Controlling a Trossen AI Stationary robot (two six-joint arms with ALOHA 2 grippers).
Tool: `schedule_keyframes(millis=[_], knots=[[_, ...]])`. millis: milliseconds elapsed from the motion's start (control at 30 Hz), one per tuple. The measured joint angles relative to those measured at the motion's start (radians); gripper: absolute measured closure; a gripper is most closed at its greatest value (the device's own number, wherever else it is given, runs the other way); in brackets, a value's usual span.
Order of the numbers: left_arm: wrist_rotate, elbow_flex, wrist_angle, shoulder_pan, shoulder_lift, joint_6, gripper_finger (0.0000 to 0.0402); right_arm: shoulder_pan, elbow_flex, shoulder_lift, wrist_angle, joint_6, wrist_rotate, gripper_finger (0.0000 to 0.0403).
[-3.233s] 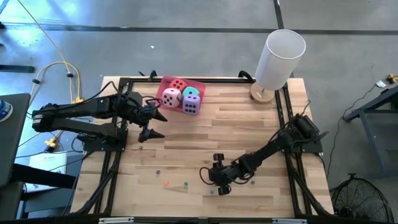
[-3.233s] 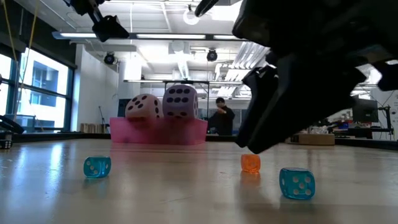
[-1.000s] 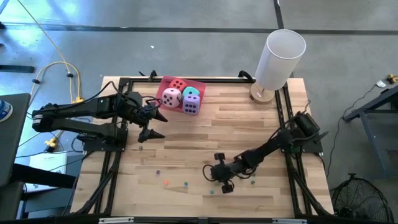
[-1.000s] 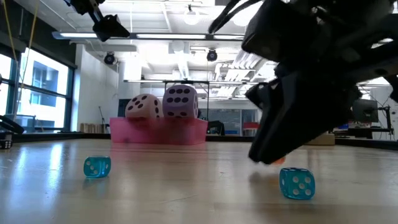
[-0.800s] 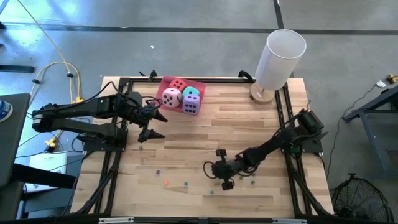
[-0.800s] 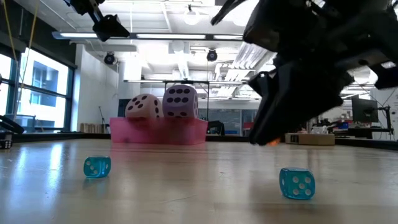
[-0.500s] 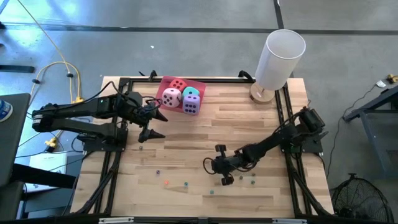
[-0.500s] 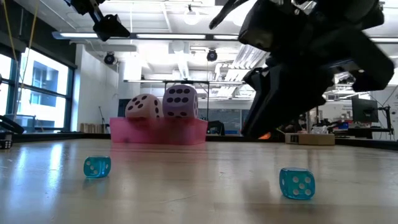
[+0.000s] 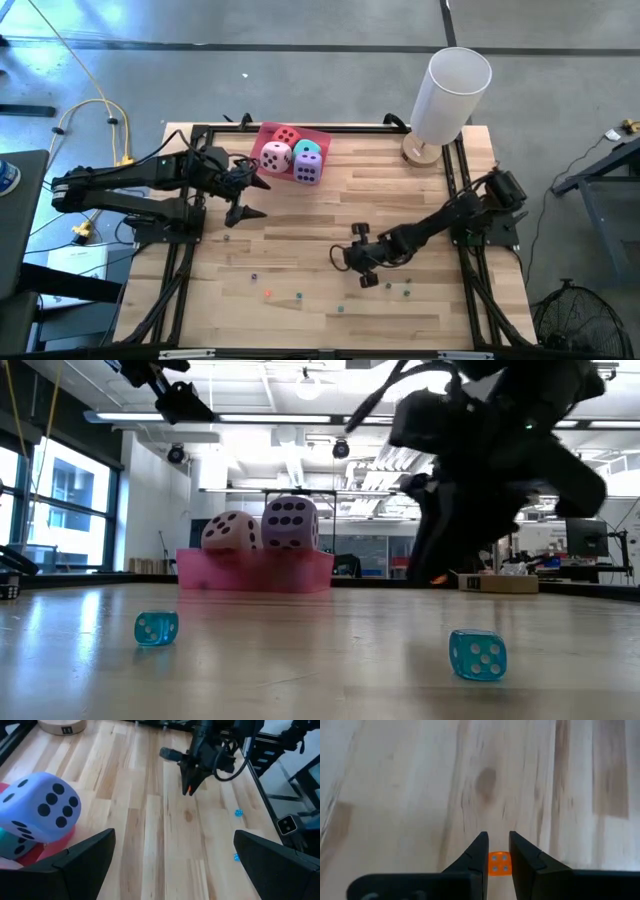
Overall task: Pick & Place Dice
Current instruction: Put the small orange dice into the pink bin
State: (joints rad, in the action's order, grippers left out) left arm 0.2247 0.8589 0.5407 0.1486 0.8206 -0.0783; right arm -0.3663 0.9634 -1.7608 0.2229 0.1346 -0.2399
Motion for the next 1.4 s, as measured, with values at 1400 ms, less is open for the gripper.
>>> schedule_keyframes(millis=[1400], knots=[[0.015,0.0,-0.079,-0.003,0.204,0.025,0.0005,0.576,0.0,0.136,-0.551,-0.161,-0.047,0.0365]])
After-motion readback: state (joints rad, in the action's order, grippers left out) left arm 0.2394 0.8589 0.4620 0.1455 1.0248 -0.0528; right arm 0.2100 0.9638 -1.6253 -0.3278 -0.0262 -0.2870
